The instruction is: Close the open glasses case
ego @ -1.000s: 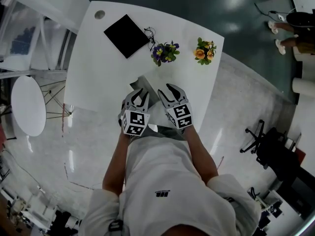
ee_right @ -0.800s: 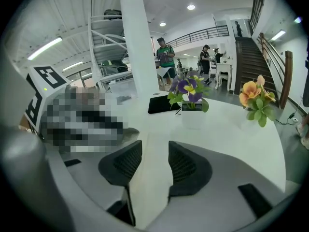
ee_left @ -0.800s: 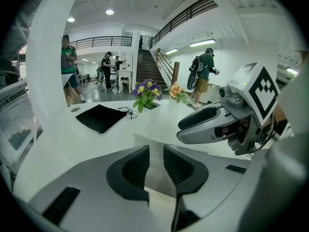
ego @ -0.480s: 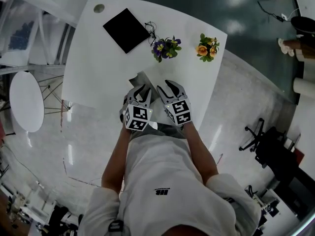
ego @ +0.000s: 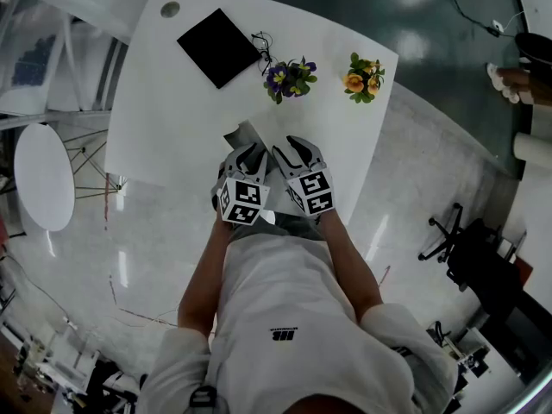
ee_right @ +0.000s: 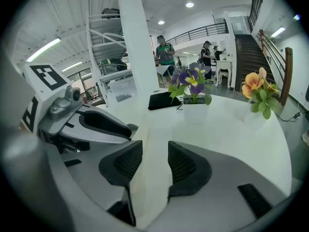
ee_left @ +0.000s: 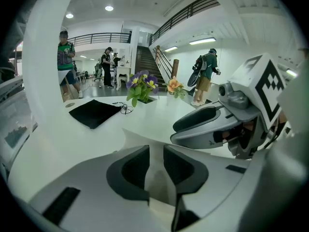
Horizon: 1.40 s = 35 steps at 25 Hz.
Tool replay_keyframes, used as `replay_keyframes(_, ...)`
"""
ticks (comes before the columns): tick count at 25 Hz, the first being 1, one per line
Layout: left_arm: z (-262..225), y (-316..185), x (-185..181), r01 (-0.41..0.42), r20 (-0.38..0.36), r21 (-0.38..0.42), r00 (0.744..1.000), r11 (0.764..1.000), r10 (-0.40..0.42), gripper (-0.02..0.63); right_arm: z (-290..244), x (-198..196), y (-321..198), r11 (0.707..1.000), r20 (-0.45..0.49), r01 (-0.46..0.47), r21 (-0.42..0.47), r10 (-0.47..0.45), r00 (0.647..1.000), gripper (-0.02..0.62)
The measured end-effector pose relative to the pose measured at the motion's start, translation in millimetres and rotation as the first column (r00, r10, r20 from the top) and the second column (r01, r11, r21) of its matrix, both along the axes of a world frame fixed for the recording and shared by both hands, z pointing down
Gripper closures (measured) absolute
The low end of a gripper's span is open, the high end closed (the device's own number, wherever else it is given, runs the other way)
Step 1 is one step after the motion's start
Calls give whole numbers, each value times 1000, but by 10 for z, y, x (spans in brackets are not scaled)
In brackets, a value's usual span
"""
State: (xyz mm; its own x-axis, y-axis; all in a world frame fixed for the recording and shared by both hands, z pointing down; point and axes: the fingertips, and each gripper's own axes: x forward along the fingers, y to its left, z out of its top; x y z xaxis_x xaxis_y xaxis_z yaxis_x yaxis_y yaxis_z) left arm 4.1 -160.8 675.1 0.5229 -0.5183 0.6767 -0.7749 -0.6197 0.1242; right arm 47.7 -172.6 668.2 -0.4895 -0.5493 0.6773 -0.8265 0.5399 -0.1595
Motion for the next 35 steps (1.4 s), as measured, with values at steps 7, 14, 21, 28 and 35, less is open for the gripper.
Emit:
replay_keyframes(7,-9,12,-3,-1,-7,3,1000,1000,1,505,-10,-41,24,1000,5,3,-1,-3,1000,433)
replay_keyframes(14,-9,44,-71,9,-15,-2,1000,1000,-9,505,-34,-115,62,1000,10,6,-5,-6,1000,436)
replay_keyframes(21,-20,85,-133,11,-19,0,1000,1000,-11,505,-47,-162,97,1000,6,6,3,-6,1000,436)
replay_keyframes(28,-7,122,-194,14,-21,-3,1000,1000,-14,505,-61,-226,133,1000,11,5,4,-5,1000,436)
replay_keyframes(35,7,152,-246,12,-17,-7,1000,1000,-12,505,-70,-279,167,1000,16,8,3,-8,1000,434)
